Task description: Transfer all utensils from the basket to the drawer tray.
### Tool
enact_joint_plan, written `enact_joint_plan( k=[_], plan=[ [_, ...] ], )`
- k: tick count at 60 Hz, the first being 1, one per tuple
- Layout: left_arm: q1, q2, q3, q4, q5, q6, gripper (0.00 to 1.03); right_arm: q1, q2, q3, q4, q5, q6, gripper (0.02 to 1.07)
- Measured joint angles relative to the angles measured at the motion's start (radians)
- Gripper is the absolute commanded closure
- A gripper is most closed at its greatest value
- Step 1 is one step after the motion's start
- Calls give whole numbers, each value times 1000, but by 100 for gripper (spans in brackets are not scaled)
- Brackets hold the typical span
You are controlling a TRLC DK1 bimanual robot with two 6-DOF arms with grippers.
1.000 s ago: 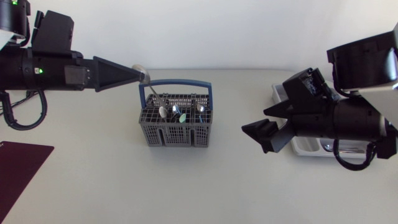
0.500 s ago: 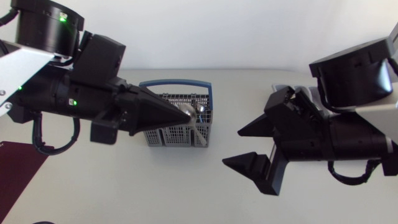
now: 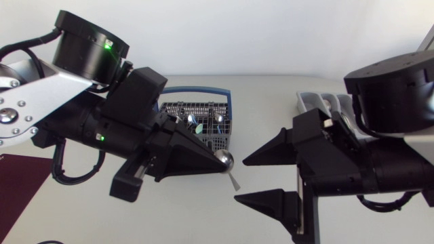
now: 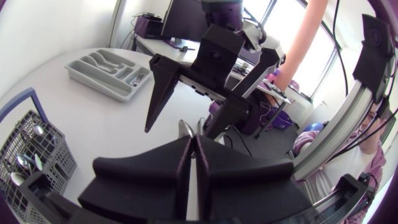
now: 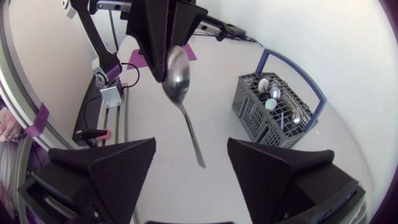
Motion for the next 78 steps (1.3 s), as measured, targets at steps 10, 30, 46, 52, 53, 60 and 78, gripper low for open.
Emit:
enact_joint_plan(
  k=[10, 30, 46, 52, 53, 60, 78],
  plan=[
    [-34, 5, 0, -8, 3, 0, 99, 18, 0, -18, 43, -2, 0, 67],
    [-37, 9, 0, -8, 3, 0, 99, 20, 0, -36, 72, -35, -4, 85],
    [-37, 9, 0, -8, 3, 3, 99, 20, 1, -48, 84, -52, -3, 101],
    [-37, 9, 0, -7, 3, 3, 99, 21, 0, -57, 107, -51, -9, 101],
    [-37, 10, 0, -8, 3, 3, 99, 24, 0, -60, 111, -51, -15, 101],
    [-37, 10, 0, -7, 4, 3, 93, 26, -2, -64, 122, -53, -23, 101],
    [40, 10, 10, 117, 14, -56, 40, 31, -4, -70, 119, -47, -21, 101]
  ],
)
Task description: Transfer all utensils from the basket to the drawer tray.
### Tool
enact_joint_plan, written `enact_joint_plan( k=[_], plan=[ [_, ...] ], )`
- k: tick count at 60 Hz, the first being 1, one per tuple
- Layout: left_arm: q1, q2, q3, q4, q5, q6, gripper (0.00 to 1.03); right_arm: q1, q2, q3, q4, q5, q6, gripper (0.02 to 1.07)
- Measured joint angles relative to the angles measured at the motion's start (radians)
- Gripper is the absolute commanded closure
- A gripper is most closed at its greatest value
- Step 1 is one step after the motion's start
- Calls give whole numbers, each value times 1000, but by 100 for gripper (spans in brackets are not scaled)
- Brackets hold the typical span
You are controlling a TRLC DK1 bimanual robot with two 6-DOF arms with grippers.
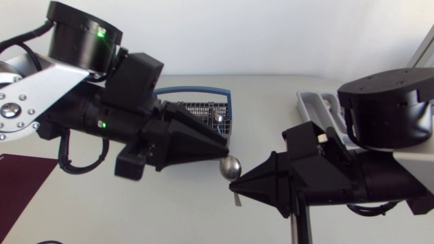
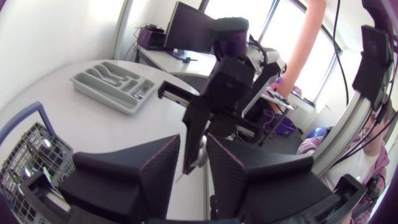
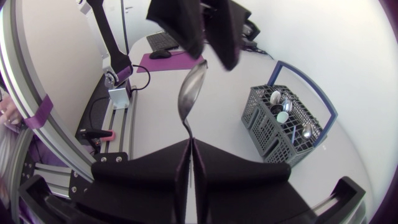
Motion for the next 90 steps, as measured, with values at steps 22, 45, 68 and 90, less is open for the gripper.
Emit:
enact_joint_plan(
  k=[22, 45, 68, 90],
  plan=[
    [212, 15, 63, 203, -92, -195, 39, -181, 0, -20, -45, 71, -44, 101],
    [182, 117, 72, 72, -415, -68, 39, -677, -30, -82, -47, 144, -337, 101],
    [176, 142, 72, 52, -492, -19, 39, -1123, 109, -162, 151, 142, -687, 101],
    [150, 145, 59, 39, -557, 11, 39, -1347, 409, -167, 430, 133, -887, 101]
  ],
)
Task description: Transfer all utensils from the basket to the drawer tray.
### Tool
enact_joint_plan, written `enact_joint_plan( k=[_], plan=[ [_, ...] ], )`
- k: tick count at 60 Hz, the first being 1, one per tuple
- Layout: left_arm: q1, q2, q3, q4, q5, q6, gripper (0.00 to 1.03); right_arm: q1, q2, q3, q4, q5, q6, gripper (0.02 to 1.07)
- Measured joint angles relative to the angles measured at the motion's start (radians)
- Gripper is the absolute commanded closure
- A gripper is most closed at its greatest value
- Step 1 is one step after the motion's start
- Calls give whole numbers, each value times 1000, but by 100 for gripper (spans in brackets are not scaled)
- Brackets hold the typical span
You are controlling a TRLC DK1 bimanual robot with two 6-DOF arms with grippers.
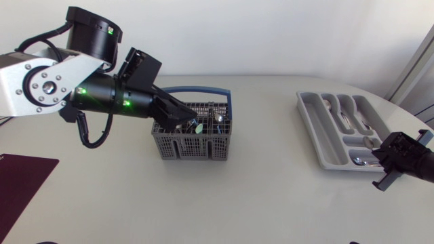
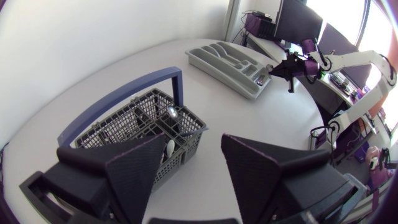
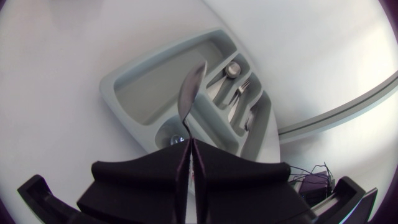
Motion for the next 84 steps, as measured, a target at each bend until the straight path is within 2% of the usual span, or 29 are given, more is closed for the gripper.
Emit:
enact_joint_plan(
  k=[20, 40, 61, 65, 67, 69, 72, 80, 84],
  plan=[
    [0, 8, 0, -8, -43, 15, 39, -72, 240, 56, 186, 27, -105, 100],
    [0, 9, -7, -13, -43, 19, 39, -86, 254, 109, 214, 32, -117, 100],
    [1, 12, -22, -15, -43, 23, 39, -53, 386, 133, 313, 123, -191, 99],
    [2, 12, -26, -14, -43, 23, 39, -51, 400, 136, 325, 133, -205, 91],
    [4, 12, -28, -14, -43, 23, 39, -48, 404, 136, 331, 138, -213, 81],
    [7, 12, -31, -15, -43, 24, 39, -47, 406, 136, 336, 147, -220, 66],
    [10, 12, -34, -15, -44, 27, 39, -47, 407, 137, 339, 149, -229, 52],
    [13, 12, -38, -18, -60, 30, 39, -50, 408, 137, 340, 153, -239, 38],
    [14, 12, -38, -18, -66, 31, 39, -55, 408, 137, 342, 154, -239, 37]
  ],
)
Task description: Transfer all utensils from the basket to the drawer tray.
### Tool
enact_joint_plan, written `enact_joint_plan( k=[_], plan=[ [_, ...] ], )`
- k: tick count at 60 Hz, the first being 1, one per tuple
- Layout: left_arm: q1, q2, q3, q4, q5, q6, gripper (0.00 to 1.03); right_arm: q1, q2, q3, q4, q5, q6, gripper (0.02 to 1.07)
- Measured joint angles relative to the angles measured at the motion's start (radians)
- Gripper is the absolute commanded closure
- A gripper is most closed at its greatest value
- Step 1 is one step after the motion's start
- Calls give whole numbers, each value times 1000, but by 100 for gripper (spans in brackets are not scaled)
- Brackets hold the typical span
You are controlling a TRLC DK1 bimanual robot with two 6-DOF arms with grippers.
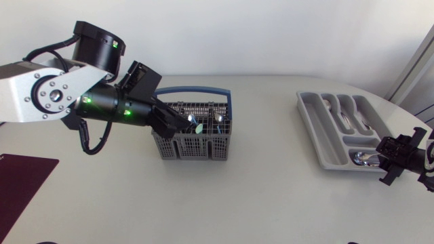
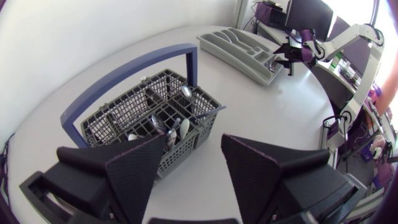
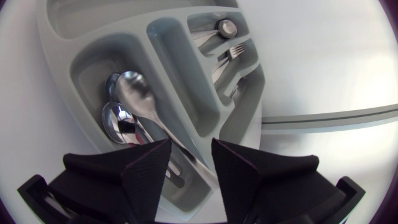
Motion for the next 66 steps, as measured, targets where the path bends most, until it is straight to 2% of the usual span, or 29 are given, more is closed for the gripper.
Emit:
enact_joint_plan(
  k=[7, 19, 33, 40, 55, 66],
  plan=[
    [4, 0, 0, 0, -8, 0, 39, -8, -6, 0, 0, 0, 0, 30],
    [11, 0, 0, 0, -27, 0, 39, -8, -107, -10, -8, 20, 10, 25],
    [27, 0, 0, 0, -50, -1, 39, 39, -337, -23, -214, 27, 131, 22],
    [34, 2, 0, 0, -56, -11, 39, 129, -433, -29, -349, 34, 219, 22],
    [65, 53, 10, -42, -55, -59, 40, 436, -607, -34, -572, 122, 447, 22],
    [92, 97, 35, -44, -45, -91, 51, 654, -666, -34, -640, 212, 586, 22]
  ],
)
